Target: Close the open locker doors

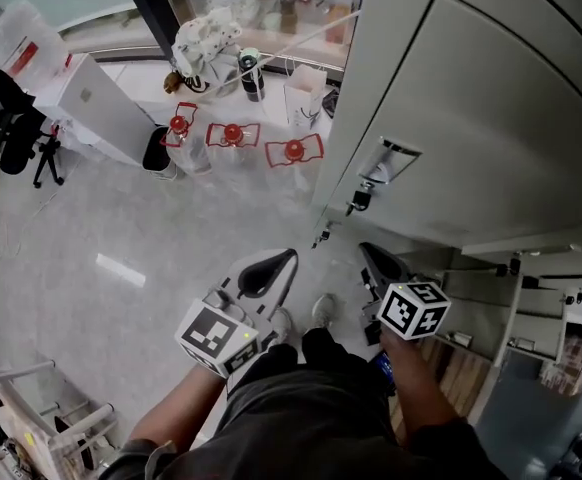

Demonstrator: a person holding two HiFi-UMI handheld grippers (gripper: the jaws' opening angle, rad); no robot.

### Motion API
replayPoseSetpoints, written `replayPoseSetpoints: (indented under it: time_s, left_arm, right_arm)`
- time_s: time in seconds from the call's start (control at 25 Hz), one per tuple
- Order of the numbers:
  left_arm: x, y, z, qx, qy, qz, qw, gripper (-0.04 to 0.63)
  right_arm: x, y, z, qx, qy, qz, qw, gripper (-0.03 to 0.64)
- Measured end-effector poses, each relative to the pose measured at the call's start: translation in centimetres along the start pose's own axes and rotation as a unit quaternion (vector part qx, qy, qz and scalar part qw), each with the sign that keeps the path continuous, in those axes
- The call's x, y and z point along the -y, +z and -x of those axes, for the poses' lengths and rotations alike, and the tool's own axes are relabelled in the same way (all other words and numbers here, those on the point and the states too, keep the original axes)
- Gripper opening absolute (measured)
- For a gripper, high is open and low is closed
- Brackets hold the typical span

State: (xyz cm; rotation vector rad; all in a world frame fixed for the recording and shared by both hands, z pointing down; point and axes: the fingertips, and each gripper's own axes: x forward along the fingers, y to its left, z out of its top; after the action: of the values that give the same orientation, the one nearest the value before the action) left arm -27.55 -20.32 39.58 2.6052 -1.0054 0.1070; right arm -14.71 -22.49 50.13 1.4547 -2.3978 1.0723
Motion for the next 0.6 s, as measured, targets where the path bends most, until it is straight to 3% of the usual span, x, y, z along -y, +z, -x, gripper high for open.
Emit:
replayPoseSetpoints:
  time_s: [0.36,0.6]
  left_arm:
    - [3.8,0.1,2.5,-0.005,-0.070,-0.038,0.9968,0.002]
    - [6.8,0.8,3.4,0.005,-0.124,-0.030,0.9918,0.002]
  right_arm:
    - [-3.5,-1.6,6.1,0.062,-0.030,-0.006,0.998,0.032]
    - [-5.7,-2.4,10.7,0.106,-0.052,0.003,0.993,0.032]
